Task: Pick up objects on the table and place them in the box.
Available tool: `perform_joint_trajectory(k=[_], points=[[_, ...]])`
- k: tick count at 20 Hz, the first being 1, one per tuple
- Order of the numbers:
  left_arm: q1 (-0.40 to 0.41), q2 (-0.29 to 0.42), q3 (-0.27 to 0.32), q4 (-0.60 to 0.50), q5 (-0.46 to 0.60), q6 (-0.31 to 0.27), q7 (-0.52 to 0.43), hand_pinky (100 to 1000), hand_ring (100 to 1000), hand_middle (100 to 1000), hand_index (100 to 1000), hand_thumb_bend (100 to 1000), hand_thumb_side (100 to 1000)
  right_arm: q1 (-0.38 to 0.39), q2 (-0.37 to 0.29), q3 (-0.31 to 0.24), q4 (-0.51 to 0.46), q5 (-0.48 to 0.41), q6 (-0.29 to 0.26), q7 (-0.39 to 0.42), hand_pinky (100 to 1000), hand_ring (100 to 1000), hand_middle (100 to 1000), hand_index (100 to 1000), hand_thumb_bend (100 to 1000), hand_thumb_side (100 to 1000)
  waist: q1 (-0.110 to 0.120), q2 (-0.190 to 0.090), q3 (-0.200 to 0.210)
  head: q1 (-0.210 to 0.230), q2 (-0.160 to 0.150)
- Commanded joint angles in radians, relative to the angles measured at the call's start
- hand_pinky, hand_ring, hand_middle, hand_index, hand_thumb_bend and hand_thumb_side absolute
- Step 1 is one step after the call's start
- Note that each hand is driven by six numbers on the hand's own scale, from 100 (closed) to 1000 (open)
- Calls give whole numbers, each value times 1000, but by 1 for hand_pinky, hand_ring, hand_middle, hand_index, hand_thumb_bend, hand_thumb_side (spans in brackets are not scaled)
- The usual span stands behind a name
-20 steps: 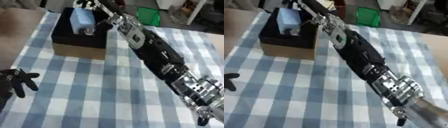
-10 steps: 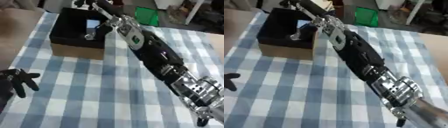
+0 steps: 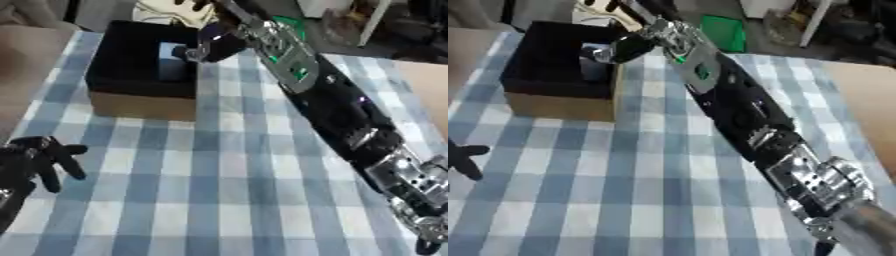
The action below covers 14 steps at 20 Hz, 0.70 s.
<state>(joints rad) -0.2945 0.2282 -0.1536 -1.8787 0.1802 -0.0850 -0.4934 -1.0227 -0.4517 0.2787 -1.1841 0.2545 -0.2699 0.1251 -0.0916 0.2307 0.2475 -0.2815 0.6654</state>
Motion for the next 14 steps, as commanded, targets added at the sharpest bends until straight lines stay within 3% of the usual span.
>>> perform_joint_trajectory(k=[1,8,14], points=[[2,5,15,-7,-12,-4,11,863,535,490,426,221,763,15,-81,-12,-114,-146,64,5,712,971,675,885,324,289,12,-22,-16,16,12],[24,3,39,-2,-31,-11,33,864,538,493,432,219,773,157,-199,-58,-324,-342,191,-40,694,974,670,888,279,294,32,-19,-90,58,29],[46,5,65,1,-59,-20,59,866,542,500,440,216,790,287,-265,-105,-466,-410,245,-95,686,974,661,883,255,297,49,-12,-147,109,40]])
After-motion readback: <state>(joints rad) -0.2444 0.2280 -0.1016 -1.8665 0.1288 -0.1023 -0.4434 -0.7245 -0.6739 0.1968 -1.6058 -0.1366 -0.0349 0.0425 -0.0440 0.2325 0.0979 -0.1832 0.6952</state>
